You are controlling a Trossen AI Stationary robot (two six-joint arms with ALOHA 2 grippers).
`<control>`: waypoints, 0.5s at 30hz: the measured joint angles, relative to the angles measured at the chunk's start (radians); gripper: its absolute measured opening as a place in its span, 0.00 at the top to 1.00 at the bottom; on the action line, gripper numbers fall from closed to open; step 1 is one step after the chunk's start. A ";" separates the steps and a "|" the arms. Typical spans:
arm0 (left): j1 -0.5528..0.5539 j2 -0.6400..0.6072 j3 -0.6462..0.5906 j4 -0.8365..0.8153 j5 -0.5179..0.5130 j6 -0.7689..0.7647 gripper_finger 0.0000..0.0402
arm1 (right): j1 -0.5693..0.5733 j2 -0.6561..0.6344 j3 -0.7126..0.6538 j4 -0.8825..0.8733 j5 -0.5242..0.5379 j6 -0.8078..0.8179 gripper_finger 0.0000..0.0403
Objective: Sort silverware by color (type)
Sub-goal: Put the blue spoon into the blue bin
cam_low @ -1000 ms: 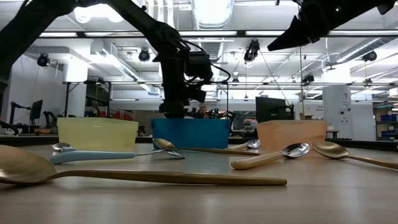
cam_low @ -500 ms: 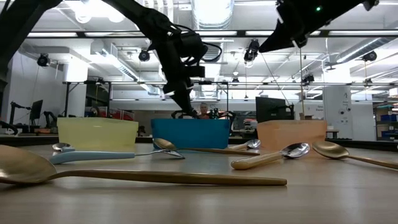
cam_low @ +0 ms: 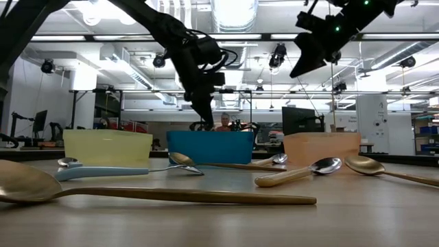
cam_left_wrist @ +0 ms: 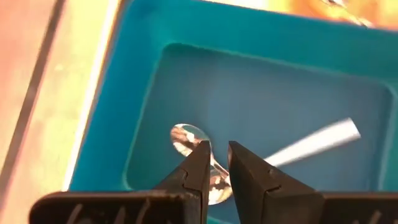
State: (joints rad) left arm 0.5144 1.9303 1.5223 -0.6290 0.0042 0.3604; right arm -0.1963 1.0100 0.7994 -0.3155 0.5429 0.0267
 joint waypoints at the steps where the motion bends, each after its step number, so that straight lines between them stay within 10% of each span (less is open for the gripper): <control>1: 0.001 0.001 0.000 -0.003 0.023 0.047 0.90 | -0.015 0.000 -0.002 -0.001 0.000 -0.020 0.98; 15: 0.145 0.025 0.000 0.067 0.267 0.128 0.78 | -0.231 0.025 -0.033 0.057 -0.194 -0.098 0.98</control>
State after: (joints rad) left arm 0.6591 1.9554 1.5219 -0.5622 0.2708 0.4889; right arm -0.4270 1.0352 0.7667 -0.2590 0.3492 -0.0712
